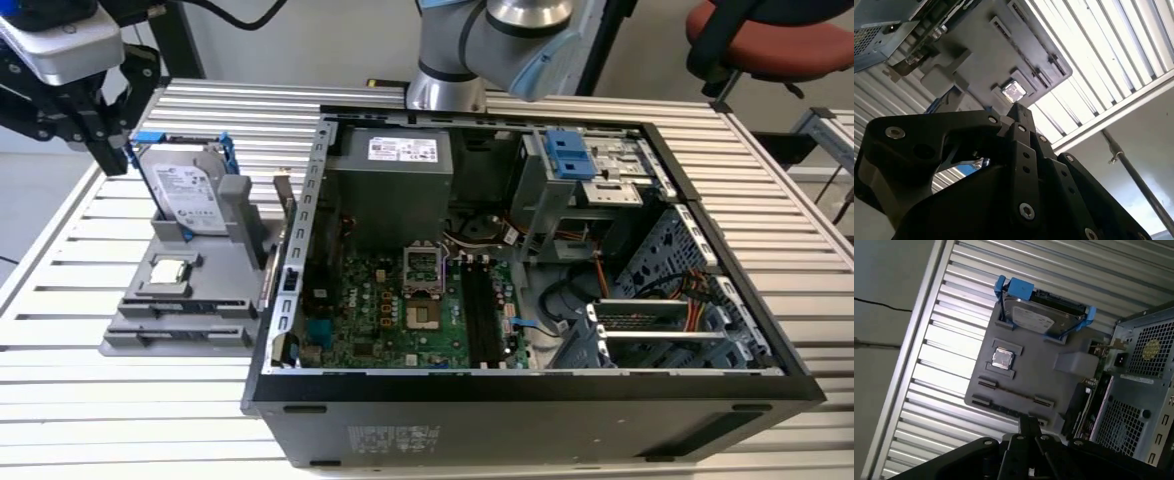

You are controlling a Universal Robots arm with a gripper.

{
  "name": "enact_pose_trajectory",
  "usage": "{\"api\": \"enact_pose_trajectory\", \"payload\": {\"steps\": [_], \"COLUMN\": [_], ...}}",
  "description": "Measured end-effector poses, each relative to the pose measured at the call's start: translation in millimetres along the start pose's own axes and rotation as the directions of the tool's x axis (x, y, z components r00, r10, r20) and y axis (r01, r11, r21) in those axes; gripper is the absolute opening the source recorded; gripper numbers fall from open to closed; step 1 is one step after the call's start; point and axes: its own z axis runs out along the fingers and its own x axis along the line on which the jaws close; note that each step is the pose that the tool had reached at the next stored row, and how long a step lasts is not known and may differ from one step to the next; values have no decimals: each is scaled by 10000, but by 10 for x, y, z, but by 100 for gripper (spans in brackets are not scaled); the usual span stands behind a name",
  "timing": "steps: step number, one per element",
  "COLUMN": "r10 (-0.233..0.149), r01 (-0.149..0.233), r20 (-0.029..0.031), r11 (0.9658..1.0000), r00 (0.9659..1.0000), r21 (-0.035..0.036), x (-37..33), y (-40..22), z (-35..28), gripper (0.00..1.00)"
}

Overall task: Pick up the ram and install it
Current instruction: 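Reach for the ram, then pick up the ram and move it above insertion slot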

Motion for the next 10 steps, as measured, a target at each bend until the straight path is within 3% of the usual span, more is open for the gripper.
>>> {"api": "enact_pose_trajectory", "payload": {"steps": [5, 10], "r10": [-866, -1709], "r01": [866, 1709], "r20": [-40, -81], "r11": [9962, 9853], "r00": [9962, 9853], "r21": [1, 4], "x": [1, 0], "y": [1, 0], "z": [0, 0], "gripper": [0, 0]}}
